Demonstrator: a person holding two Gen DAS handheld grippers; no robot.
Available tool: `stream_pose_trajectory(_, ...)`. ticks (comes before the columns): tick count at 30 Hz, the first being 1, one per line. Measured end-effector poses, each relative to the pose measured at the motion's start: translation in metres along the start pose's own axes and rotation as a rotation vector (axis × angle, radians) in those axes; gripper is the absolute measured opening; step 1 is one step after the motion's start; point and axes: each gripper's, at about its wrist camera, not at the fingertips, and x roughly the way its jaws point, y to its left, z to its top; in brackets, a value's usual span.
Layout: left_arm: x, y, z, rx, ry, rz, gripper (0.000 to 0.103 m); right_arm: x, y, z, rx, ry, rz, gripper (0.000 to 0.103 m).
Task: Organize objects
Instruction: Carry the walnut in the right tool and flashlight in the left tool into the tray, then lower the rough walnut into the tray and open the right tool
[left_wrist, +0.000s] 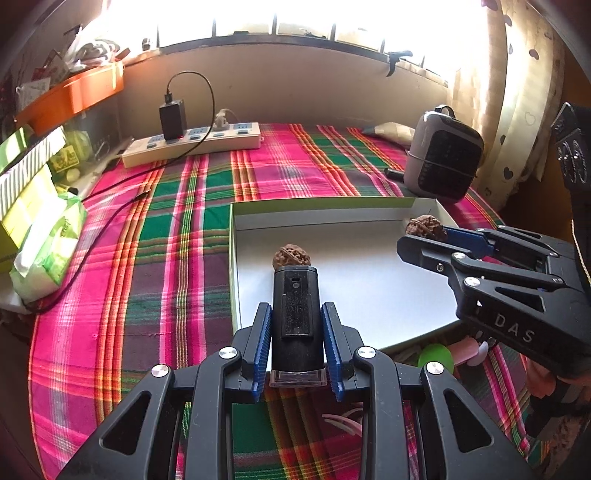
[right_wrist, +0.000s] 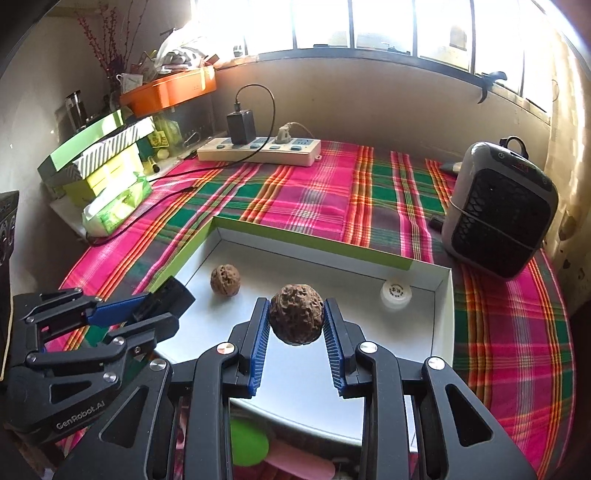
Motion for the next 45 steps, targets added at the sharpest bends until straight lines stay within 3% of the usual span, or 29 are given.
stream_pose_trajectory(23, 0.031, 0.002, 0.009, 0.0, 0.045, -0.001, 0.025, 0.065, -0.008, 0.023, -0.038, 0.117, -0.027, 0.03)
stream_pose_trajectory(45, 0.034, 0.0, 0.008, 0.003, 0.047, -0.013, 0.025, 0.078, -0.007, 0.023, -0.053, 0.158, -0.053, 0.03)
